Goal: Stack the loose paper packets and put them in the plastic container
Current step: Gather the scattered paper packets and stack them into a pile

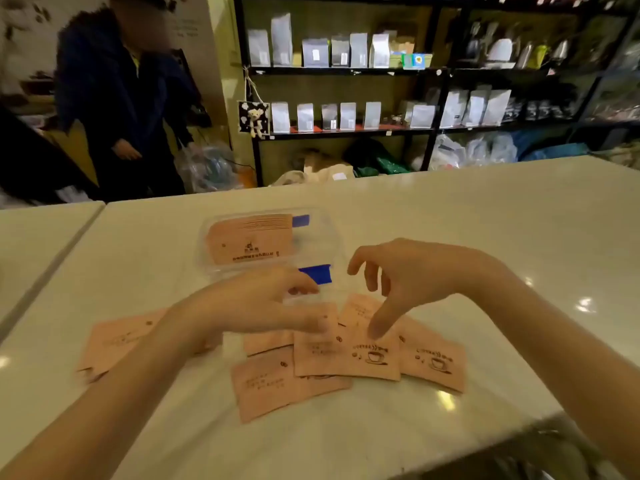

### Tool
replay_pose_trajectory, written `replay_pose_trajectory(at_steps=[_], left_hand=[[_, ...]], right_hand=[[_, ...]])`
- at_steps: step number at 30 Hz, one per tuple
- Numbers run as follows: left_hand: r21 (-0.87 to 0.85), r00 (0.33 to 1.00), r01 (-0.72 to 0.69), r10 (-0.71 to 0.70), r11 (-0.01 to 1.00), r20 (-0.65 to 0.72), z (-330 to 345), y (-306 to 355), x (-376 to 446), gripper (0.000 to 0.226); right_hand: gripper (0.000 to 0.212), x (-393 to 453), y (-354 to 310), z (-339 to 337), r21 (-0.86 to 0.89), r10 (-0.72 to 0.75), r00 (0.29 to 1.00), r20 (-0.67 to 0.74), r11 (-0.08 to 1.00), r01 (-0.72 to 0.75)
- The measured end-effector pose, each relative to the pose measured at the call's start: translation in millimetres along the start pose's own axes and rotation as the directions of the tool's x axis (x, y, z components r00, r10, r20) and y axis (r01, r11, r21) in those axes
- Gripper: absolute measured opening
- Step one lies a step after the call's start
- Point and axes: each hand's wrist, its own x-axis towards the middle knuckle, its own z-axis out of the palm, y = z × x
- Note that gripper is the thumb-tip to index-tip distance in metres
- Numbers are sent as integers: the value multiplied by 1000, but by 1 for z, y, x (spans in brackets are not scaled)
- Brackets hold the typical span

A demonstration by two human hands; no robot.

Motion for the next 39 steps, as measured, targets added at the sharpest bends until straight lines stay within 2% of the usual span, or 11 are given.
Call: replay_pose_trajectory(at_steps=[3, 8, 13, 17, 24, 27, 31, 34, 39], left_hand=[[30, 999, 9, -10, 1000, 33, 16, -2, 1, 61], [52, 997, 63, -61, 997, -42, 32, -11, -1, 52], [88, 995, 100, -99, 991, -15, 36, -25, -6, 40], [158, 992, 128, -129, 979, -7, 39, -28, -3, 47], [140, 989, 142, -145, 980, 14, 32, -31, -1, 52], [149, 992, 116, -107, 982, -64, 30, -30, -4, 48], [78, 980, 38, -22, 996, -198, 24, -29, -15, 51], [14, 953, -41, 43, 999, -300, 17, -31, -25, 57], [-72, 901, -80, 42, 994, -432, 1, -49, -54, 67]], right_hand=[[84, -2, 2, 23, -12, 12, 999, 49, 1000, -12], [84, -2, 9, 55, -46, -11, 996, -84, 999, 7], [79, -2, 14, 70, -93, -38, 988, -152, 995, 24], [74, -1, 17, 74, -75, -47, 986, -159, 997, 35], [65, -3, 22, 74, -1, -69, 978, -196, 998, 70], [65, -5, 23, 66, 62, -78, 973, -215, 994, 93], [61, -6, 22, 53, 141, -111, 953, -280, 978, 155], [55, -1, 14, 47, 195, -148, 927, -344, 955, 225], [55, 15, -13, 41, 242, -219, 861, -460, 902, 358]])
